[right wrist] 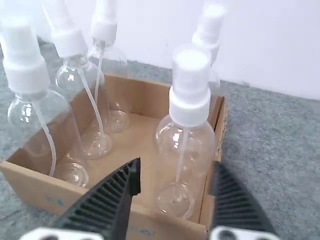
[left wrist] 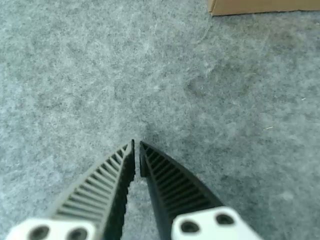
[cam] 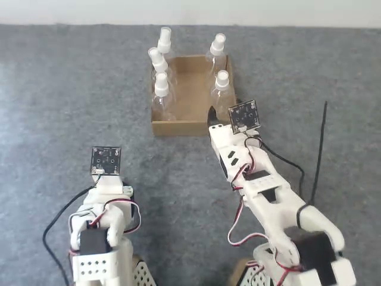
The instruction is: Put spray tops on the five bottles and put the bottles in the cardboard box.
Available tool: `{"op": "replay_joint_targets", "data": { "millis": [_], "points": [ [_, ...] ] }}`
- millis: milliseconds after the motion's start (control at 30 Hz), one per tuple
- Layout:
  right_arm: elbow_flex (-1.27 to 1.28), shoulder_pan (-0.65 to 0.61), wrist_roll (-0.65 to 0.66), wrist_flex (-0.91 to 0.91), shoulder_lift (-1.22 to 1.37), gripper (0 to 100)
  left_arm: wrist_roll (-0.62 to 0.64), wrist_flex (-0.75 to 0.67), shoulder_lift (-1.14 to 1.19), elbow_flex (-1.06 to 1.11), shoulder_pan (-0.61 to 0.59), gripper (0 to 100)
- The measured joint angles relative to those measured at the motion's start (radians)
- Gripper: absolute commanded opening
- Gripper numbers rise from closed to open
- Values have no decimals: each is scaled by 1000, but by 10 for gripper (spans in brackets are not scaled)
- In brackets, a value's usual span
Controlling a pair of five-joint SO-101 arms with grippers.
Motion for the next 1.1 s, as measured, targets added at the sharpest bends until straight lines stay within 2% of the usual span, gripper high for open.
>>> {"op": "replay_joint_targets", "data": {
  "millis": [233, 400, 567, 1100],
  "points": [
    [18, 0, 0, 0, -5, 96, 0, 0, 0, 0, 0, 13],
    [18, 2, 0, 0, -14, 35, 0, 0, 0, 0, 0, 13],
    [20, 0, 0, 0, -18, 28, 0, 0, 0, 0, 0, 13],
    [239, 0, 0, 0, -511, 31, 0, 0, 0, 0, 0, 13]
  ]
}}
